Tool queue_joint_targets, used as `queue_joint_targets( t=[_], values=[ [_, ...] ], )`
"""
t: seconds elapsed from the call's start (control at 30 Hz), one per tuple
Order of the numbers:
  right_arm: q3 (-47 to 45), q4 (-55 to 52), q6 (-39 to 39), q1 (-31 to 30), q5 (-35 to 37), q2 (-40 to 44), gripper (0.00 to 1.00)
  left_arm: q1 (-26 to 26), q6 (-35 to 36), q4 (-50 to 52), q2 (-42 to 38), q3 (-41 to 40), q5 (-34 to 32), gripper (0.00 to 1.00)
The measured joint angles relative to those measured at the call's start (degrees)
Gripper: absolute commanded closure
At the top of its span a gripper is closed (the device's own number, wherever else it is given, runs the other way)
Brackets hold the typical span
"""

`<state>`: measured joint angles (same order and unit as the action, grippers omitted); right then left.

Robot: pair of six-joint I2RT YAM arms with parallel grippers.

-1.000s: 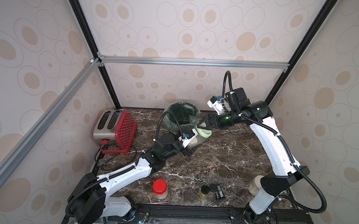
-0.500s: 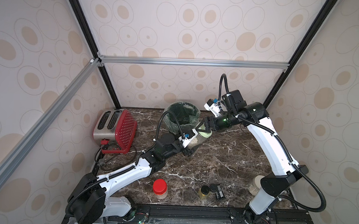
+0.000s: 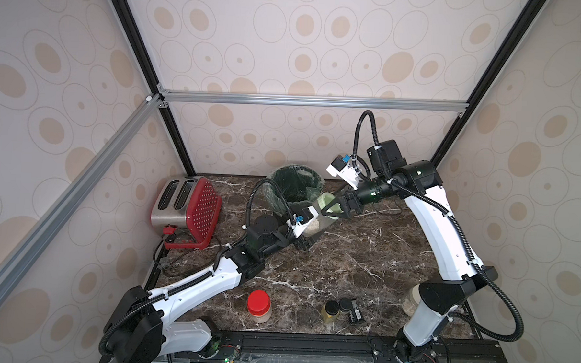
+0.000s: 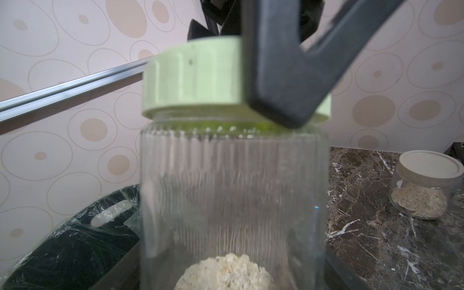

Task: Empty expired oatmeal from jars
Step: Unscrew the lid from the jar.

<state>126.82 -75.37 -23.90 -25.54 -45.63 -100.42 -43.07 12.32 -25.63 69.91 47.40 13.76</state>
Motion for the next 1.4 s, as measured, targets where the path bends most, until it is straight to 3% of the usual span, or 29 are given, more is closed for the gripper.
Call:
queue_joint_targets(
  t=[0.13, 0.3, 0.93, 1.07, 1.17, 1.4],
  values=[
    [0.9, -2.4, -11.0, 0.2, -2.1, 0.0, 0.47, -0.2, 0.5, 0.8, -1.0, 0.0, 0.6, 1.00],
    [1.2, -3.9, -18.6, 0.7, -3.6, 0.0, 0.45, -0.3, 0.8, 0.9, -1.1, 0.0, 1.3, 1.00],
    [8.9, -9.0, -29.7, 0.8, -6.0, -3.6, 0.40, -0.4, 1.5, 1.3, -1.9, 0.9, 0.9, 1.00],
    [10.1, -11.1, -33.6, 0.9, -6.1, -4.3, 0.25, -0.4, 1.4, 1.6, -1.9, 1.0, 1.6, 1.00],
    [9.9, -11.4, -35.2, 0.9, -6.7, -4.3, 0.00, -0.4, 1.3, 1.8, -1.9, 1.1, 2.2, 1.00],
    [8.7, -9.4, -35.2, 1.1, -8.1, -4.1, 0.01, 0.3, 0.3, 4.3, -1.7, 1.2, 2.2, 1.00]
  ],
)
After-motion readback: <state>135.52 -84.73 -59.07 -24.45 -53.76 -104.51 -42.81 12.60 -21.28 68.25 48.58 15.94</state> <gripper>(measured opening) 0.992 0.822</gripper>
